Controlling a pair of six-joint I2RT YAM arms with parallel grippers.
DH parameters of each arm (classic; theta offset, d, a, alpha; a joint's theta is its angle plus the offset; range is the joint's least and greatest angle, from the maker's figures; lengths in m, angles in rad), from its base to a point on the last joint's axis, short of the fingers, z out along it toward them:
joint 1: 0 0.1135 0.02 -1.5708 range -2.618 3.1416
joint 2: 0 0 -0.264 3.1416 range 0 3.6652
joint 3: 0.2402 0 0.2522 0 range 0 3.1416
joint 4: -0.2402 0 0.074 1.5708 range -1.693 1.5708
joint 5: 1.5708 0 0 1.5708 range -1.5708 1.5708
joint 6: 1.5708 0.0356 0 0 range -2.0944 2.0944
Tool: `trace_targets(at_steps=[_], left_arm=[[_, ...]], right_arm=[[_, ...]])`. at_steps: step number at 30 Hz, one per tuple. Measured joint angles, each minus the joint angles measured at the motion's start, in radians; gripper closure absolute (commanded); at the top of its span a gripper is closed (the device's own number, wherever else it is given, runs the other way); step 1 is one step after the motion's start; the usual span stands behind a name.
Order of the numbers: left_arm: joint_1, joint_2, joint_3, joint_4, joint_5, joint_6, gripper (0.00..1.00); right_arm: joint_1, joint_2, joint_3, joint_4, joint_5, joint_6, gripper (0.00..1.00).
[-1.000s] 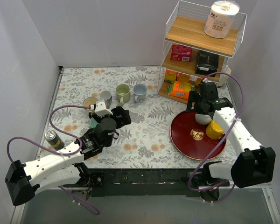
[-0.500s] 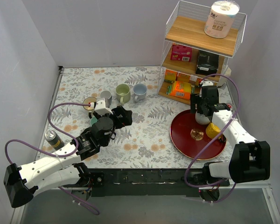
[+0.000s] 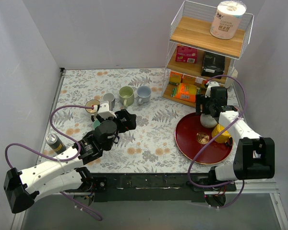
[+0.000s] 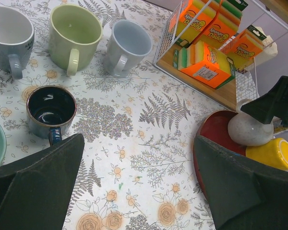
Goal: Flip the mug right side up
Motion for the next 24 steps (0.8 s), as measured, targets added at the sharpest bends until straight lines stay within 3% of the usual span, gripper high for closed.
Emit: trace_targets(at_steps=[12,18,22,24], left_arm=[[0.000,-0.005,0.000,-0.003,0.016,-0.011,0.02],[0.000,-0.004,0.000,-0.007,0.023,-0.012,0.02],[0.000,-0.004,0.000,-0.006,0.029,-0.011,0.02],[0.000,-0.004,0.000,-0.006,0.031,-0.011,0.02]], right_arm=[[-0.001,-0.002,-0.002,0.011,-0.036,0.037,0.17],[0.004,0.056,0.027,-0.004,-0.014,-0.022,0.25],[0.004,0.145,0.059,-0.032,-0.030,-0.056,0.44],[0.005,0.181,0.069,-0.054,-0.040,-0.070,0.45]])
